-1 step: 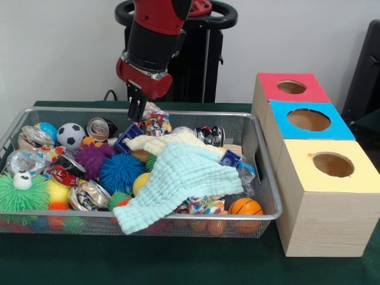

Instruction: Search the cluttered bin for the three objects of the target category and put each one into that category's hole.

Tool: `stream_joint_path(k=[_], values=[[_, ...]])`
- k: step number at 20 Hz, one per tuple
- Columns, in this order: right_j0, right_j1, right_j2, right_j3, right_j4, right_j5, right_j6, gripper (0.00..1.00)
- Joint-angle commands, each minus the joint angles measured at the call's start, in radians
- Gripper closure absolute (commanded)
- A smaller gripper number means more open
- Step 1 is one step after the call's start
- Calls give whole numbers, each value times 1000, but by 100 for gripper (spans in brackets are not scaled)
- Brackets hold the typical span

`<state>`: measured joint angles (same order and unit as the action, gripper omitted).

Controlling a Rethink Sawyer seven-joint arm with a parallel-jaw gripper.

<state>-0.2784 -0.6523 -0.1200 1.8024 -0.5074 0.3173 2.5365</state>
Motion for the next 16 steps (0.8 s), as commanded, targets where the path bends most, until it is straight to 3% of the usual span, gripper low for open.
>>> stream_joint_path(k=[1, 8, 16], values=[[21, 46, 73, 71, -4, -151, 71, 100], [95, 77, -17, 77, -10, -271, 107, 100], [269, 196, -194, 62, 64, -503, 147, 100]])
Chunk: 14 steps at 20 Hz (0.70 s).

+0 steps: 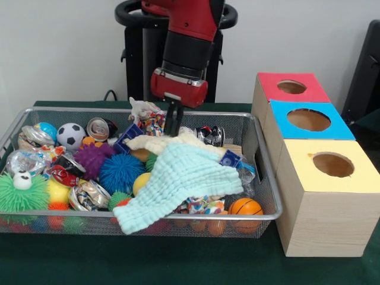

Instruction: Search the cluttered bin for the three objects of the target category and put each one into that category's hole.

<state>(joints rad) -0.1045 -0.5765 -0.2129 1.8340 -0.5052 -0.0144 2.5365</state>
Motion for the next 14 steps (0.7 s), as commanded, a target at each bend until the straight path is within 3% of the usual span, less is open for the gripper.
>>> stream_joint_path(k=[1, 6, 7, 14], values=[[112, 135, -115, 29, 71, -190, 145, 100], [138, 163, -137, 42, 125, -228, 145, 100], [142, 166, -139, 48, 144, -235, 138, 0], [120, 157, -105, 63, 163, -214, 138, 0]])
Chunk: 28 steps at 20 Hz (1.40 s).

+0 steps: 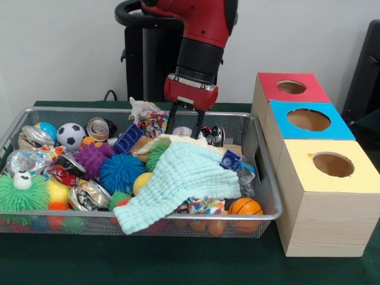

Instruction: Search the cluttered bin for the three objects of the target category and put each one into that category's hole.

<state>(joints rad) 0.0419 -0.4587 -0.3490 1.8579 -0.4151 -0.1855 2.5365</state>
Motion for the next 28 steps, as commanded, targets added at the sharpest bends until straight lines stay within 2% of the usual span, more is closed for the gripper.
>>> stream_joint_path(k=[1, 3, 5, 10, 14, 15, 17, 19, 28], values=[[-15, 52, 19, 36, 82, -59, 137, 0], [-14, 56, 17, 36, 85, -65, 134, 0], [8, 87, -9, 31, 102, -113, 132, 0], [5, 114, -15, 33, 115, -174, 127, 0], [14, 184, -42, 33, 159, -322, 127, 0], [16, 219, -50, 27, 184, -391, 127, 0], [6, 266, -49, 16, 218, -491, 126, 0], [-7, 281, -33, 12, 235, -545, 127, 0], [-37, 307, 0, 7, 253, -631, 108, 0]])
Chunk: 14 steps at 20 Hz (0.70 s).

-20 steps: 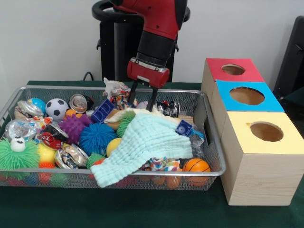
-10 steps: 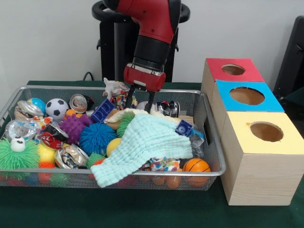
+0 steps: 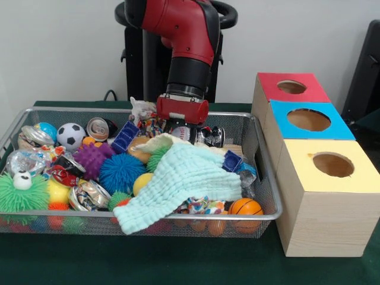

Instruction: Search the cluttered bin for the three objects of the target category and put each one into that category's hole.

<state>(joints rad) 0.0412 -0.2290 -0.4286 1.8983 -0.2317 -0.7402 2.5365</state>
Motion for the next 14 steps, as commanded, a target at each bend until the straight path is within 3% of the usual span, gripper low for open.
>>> stream_joint_path(k=[1, 2, 3, 10, 12, 14], values=[[-35, 76, 80, -35, 68, -73, 104, 0], [-39, 74, 83, -36, 60, -67, 102, 0], [-45, 64, 92, -42, 38, -34, 99, 100], [-57, 12, 98, -54, -11, 85, 70, 100], [-54, -30, 89, -51, -27, 154, 50, 100], [-77, -99, 106, -51, -76, 284, 29, 100]])
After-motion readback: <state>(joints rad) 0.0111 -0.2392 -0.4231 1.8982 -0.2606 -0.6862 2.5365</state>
